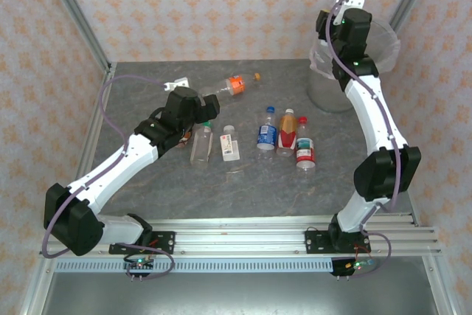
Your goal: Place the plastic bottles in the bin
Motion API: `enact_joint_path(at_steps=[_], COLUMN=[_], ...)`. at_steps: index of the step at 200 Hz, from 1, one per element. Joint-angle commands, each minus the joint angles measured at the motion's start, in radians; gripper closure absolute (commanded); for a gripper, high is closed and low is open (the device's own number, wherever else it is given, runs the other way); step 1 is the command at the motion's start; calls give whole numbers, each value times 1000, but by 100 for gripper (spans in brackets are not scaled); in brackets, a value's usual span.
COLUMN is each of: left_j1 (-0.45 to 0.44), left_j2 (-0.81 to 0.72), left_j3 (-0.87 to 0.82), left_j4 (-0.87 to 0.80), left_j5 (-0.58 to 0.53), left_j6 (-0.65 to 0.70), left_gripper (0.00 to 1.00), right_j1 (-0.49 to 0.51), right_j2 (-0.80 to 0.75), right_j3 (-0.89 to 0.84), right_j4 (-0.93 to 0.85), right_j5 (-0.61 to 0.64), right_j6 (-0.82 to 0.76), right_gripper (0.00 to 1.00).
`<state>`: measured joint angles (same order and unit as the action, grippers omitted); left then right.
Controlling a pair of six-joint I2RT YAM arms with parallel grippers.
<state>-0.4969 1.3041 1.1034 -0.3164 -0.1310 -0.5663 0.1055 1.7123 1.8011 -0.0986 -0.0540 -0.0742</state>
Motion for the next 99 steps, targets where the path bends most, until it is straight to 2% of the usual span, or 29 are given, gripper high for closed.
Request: enact_joint_path(at_steps=[1,28,62,99], left_j1=[1,0,0,0], left_j2=[-2,-3,-6,-10], left_j3=[30,29,27,26], left_j4=[-39,-37,-36,-45], left_j5=[11,7,10,8], left_j6=[18,10,4,16], left_gripper=[0,0,0,0], right_j1=[-31,-72,-124,-136], right_j2=[50,105,196,306], right_j3=[81,123,205,327], right_j4=[-60,-93,-172,-291], right_j5=[74,131,139,174], right_j6=[-38,-32,7,-6], right_gripper=[61,61,60,58])
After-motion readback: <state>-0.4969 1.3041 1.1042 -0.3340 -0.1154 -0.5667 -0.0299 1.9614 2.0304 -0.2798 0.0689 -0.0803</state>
